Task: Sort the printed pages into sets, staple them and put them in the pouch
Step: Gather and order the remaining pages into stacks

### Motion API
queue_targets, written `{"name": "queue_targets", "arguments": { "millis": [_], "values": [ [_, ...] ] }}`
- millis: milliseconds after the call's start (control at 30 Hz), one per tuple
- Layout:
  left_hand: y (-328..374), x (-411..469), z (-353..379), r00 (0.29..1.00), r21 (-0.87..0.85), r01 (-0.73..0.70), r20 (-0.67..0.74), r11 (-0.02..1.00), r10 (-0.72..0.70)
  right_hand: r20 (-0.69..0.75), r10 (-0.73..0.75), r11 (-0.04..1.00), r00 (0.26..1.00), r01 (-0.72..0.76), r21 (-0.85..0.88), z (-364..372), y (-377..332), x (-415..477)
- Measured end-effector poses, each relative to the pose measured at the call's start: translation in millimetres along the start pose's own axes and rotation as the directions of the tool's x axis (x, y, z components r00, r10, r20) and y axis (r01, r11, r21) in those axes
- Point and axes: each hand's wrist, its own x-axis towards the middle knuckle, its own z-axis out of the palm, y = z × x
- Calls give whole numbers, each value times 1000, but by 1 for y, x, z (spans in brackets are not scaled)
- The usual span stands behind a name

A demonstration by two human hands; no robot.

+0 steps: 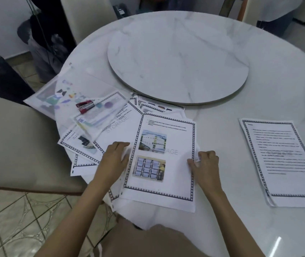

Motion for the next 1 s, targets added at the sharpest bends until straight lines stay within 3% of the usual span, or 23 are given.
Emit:
{"name": "queue_targets", "arguments": {
  "millis": [367, 867, 1000],
  "values": [
    [-55, 17, -26, 1000, 61, -4, 28, 998, 3, -58, 133, 981, 989, -139, -136, 18, -35, -1],
    [-81, 32, -42, 997, 63, 66, 41, 996, -69, -96, 222, 975, 970, -222, 5, 25, -40, 2],
    [-74, 33, -40, 995, -31, 96, 43, 995, -95, -115, 267, 964, 957, -266, 26, 27, -42, 7]
  ]
}}
